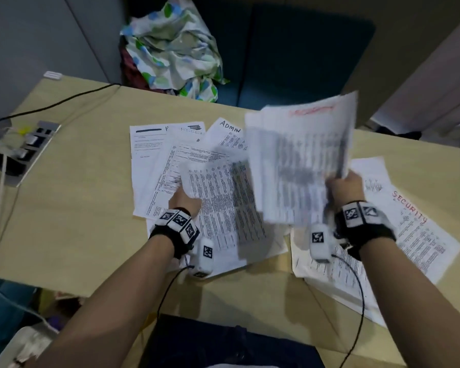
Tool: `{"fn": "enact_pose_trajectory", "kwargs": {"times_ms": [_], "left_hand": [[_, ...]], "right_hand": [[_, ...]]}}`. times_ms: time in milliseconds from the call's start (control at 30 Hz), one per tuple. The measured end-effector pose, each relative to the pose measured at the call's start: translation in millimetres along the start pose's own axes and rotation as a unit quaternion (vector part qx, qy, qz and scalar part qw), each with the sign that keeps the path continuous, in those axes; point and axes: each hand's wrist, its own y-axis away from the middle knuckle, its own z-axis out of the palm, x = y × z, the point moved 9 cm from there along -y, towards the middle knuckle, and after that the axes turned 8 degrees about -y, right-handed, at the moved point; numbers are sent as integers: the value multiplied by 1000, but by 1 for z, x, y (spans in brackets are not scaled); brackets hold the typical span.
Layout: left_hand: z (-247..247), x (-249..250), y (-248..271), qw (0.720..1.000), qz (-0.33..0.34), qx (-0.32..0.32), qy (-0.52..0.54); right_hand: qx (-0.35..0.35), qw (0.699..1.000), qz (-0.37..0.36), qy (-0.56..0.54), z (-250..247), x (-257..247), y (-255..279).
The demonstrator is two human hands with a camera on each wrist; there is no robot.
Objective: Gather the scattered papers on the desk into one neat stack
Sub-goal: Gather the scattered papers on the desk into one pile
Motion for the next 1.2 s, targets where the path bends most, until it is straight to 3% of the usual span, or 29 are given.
{"fn": "enact_pose_trajectory", "kwargs": {"times_ms": [133, 200, 267, 400, 500, 567, 667, 767, 867, 1067, 1133, 1200], "left_hand": [[13, -5, 8, 994, -22, -27, 105], [21, -7, 11, 987, -32, -49, 149], [25, -9, 14, 982, -35, -69, 172], [40, -13, 11, 989, -22, -120, 79], [58, -12, -10, 987, 32, -150, 55], [51, 3, -7, 988, 58, -141, 14], [16, 45, -11, 985, 130, -34, -108], [-5, 96, -25, 943, 210, 21, -257], [8, 136, -46, 856, 294, 6, -426], [33, 172, -76, 743, 360, -5, -564], [37, 173, -86, 717, 356, 5, -599], [34, 171, -92, 729, 327, 2, -601]], "right_hand": [[-124, 987, 17, 99, 57, 25, 49], [-156, 970, 0, 186, 75, 30, 62], [-181, 964, 8, 193, 89, 34, 70], [-200, 966, 53, 156, 102, 39, 75], [-216, 958, 93, 166, 103, 47, 74], [-204, 960, 108, 158, 97, 51, 73], [-142, 976, 87, 142, 77, 48, 63], [-93, 987, 70, 112, 55, 45, 52], [-68, 992, 77, 76, 35, 44, 44], [-8, 987, 151, -53, 3, 74, 35], [9, 983, 161, -92, -2, 82, 37], [16, 978, 168, -119, -4, 86, 39]]}}
